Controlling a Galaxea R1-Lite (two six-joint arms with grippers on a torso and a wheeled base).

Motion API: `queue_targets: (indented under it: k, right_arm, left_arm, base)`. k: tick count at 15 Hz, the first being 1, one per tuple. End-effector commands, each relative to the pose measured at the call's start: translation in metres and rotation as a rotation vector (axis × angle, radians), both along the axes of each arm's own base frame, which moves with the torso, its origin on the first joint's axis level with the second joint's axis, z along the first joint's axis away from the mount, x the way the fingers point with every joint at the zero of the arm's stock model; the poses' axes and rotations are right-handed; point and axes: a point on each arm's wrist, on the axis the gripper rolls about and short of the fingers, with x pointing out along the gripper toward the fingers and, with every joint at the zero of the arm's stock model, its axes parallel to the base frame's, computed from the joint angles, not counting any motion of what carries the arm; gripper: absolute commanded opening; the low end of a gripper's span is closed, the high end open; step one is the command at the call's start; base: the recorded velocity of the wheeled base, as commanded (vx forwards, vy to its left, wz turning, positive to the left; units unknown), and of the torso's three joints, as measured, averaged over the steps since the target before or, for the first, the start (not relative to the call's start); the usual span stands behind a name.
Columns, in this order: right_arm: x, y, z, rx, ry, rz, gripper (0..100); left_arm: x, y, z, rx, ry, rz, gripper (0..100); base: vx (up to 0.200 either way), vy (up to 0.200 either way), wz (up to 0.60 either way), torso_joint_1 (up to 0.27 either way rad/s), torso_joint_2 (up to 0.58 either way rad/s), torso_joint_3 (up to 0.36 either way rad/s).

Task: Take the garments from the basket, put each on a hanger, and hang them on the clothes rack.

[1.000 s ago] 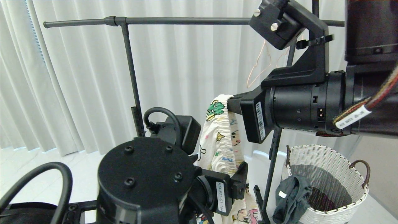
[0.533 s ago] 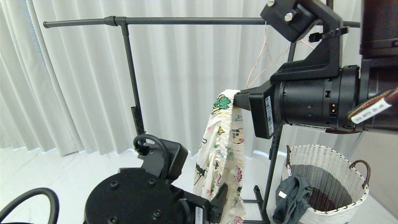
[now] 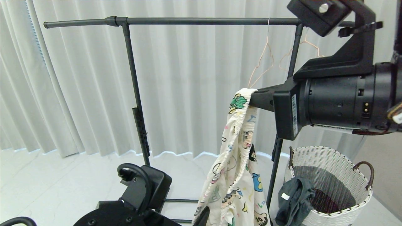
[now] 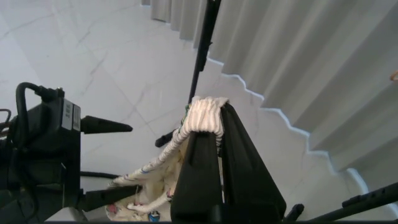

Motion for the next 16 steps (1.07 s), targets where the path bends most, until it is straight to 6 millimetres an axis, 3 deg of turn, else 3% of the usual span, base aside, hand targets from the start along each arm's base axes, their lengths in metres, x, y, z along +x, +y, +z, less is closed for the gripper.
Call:
queue_targets:
  k: [1, 6, 7, 9, 12, 14, 16]
  right_arm:
    - [-0.004, -0.009, 0.002, 0.009, -0.005, -0.002, 0]
    - [-0.009, -0.018, 0.0, 0.005, -0.003, -0.003, 0]
    - [-0.01, -0.02, -0.002, 0.0, -0.001, -0.006, 0]
    - [-0.008, -0.025, -0.003, -0.004, 0.002, -0.021, 0]
    - [-0.007, -0.049, -0.012, -0.019, 0.012, -0.084, 0]
    - [-0.008, -0.067, -0.021, -0.034, 0.022, -0.13, 0]
    - [-0.02, -0.087, -0.037, -0.072, 0.046, -0.141, 0]
  left_arm:
    - [-0.004, 0.005, -0.001, 0.001, 0.0, -0.007, 100]
    - [-0.015, 0.002, -0.005, 0.018, 0.007, -0.061, 100]
    - [-0.016, 0.002, -0.005, 0.018, 0.007, -0.065, 0]
    - [-0.016, 0.002, -0.005, 0.017, 0.005, -0.066, 0]
    - [-0.017, 0.009, 0.005, 0.052, -0.077, -0.046, 0]
    - [-0.015, 0.015, 0.022, 0.022, -0.132, -0.042, 0]
    - [-0.004, 0.016, 0.057, 0.037, -0.19, -0.013, 0]
  base:
    - [0.0, 0.0, 0.0, 0.0, 0.0, 0.0]
    - [0.0, 0.0, 0.0, 0.0, 0.0, 0.0]
    - [0.0, 0.0, 0.0, 0.0, 0.0, 0.0]
    - [0.0, 0.0, 0.0, 0.0, 0.0, 0.0]
    - [0.0, 0.0, 0.0, 0.0, 0.0, 0.0]
    - [0.0, 0.0, 0.0, 0.0, 0.0, 0.0]
    - [0.0, 0.0, 0.0, 0.0, 0.0, 0.0]
